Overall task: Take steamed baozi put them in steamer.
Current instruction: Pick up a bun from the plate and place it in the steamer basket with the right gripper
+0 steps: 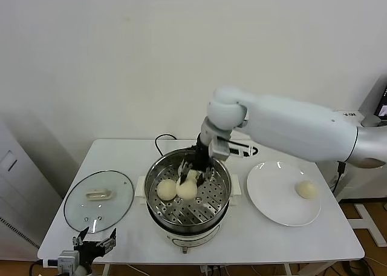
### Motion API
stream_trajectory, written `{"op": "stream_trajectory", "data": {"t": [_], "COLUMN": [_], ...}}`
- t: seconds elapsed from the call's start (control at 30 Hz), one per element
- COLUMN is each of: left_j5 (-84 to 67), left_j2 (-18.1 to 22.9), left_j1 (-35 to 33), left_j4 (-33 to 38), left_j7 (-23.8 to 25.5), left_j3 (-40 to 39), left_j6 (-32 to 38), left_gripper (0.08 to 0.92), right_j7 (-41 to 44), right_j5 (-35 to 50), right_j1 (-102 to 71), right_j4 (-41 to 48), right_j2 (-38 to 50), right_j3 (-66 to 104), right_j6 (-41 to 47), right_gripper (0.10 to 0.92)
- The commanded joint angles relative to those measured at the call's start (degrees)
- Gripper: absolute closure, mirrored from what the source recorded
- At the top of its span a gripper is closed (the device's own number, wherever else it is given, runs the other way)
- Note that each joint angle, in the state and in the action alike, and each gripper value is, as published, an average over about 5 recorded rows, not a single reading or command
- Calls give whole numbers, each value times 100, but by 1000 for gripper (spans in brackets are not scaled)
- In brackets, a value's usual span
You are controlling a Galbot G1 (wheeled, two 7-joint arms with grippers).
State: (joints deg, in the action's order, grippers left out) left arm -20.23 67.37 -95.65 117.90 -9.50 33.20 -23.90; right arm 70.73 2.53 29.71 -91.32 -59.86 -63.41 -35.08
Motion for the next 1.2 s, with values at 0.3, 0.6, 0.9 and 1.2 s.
{"op": "stream_trajectory", "data": {"t": [0.3,0.6,0.9,1.2], "left_j5": [3,1,4,14], "left_j2": [12,-5,21,28], "left_j1": [26,52,43,42], "left_j4": [-38,-72,-82,-74], "left_j7": [2,1,0,-1], "left_j3": [6,15,26,31], "left_j6": [-12,-12,-9,-9], "left_gripper": [177,177,177,177], "right_j7": [181,203,197,328], "right_j5": [-1381,-1630,-1541,-974], "right_j1": [-833,-1152,-1111,-558], "right_j4": [-345,-324,-377,-28], "right_j2": [-169,-160,-143,40], "right_j3": [197,296,324,773], "right_j6": [-657,-580,-317,23], "right_gripper": [567,558,477,239]}}
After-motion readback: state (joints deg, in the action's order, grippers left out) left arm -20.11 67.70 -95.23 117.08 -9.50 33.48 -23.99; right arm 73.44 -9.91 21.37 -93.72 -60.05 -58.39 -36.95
